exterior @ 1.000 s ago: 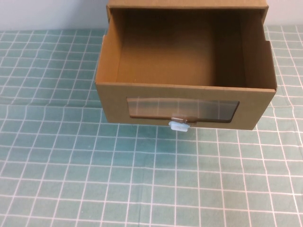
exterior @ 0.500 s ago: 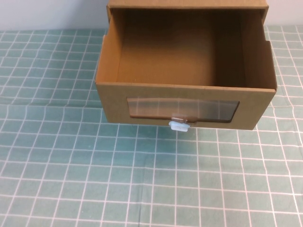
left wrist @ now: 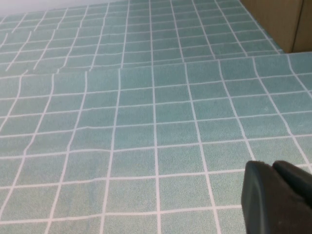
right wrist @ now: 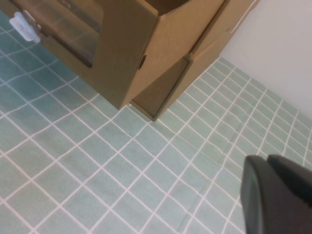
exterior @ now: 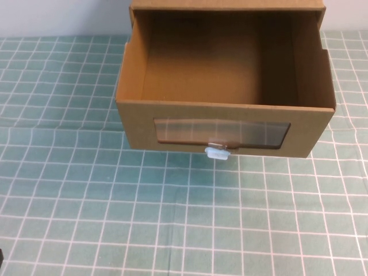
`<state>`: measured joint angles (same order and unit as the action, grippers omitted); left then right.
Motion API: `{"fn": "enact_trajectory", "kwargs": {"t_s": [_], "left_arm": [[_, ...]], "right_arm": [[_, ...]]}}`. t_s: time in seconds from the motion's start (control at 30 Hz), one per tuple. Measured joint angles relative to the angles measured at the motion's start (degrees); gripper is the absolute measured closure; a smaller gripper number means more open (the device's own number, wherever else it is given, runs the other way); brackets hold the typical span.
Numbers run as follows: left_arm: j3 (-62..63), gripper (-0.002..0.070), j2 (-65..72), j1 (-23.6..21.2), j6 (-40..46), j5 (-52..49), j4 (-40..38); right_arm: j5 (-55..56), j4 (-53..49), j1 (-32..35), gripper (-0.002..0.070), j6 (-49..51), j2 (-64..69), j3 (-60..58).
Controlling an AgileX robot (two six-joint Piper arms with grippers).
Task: Open the shoe box
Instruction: 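Pull the top drawer of the cardboard box fully open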
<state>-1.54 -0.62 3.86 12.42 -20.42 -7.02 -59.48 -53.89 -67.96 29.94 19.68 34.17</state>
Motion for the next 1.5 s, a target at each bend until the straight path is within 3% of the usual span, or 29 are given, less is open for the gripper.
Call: {"fn": "enact_trajectory", "kwargs": {"t_s": [0.77,0.93,1.1,1.2,1.5], "left_arm": [[0.0,0.0680,0.0,0.0,-0.1,-0.1,0.0],[0.0,0.0680,0.0,0.0,-0.1,-0.1,0.0],[0.0,0.0680,0.0,0.0,-0.1,-0.1,0.0],[0.0,0.0680,0.0,0.0,-0.1,-0.1,0.0],[0.0,0.0680,0.0,0.0,-0.1,-0.1,0.0]], "right_arm": [[0.8,-0.4,1.3,0.0689,0.0,-0.6,0.0],[5.4,1.2,13.5,0.0690,0.9,-2.8,0.0],[12.1,14.8,31.1,0.0690,6.4,-7.0,0.0],[14.6,22.0,38.0,0.0689,7.4,-8.2,0.0],[25.2,29.2,43.4,0.0689,7.7,-8.3,-2.1]]}}
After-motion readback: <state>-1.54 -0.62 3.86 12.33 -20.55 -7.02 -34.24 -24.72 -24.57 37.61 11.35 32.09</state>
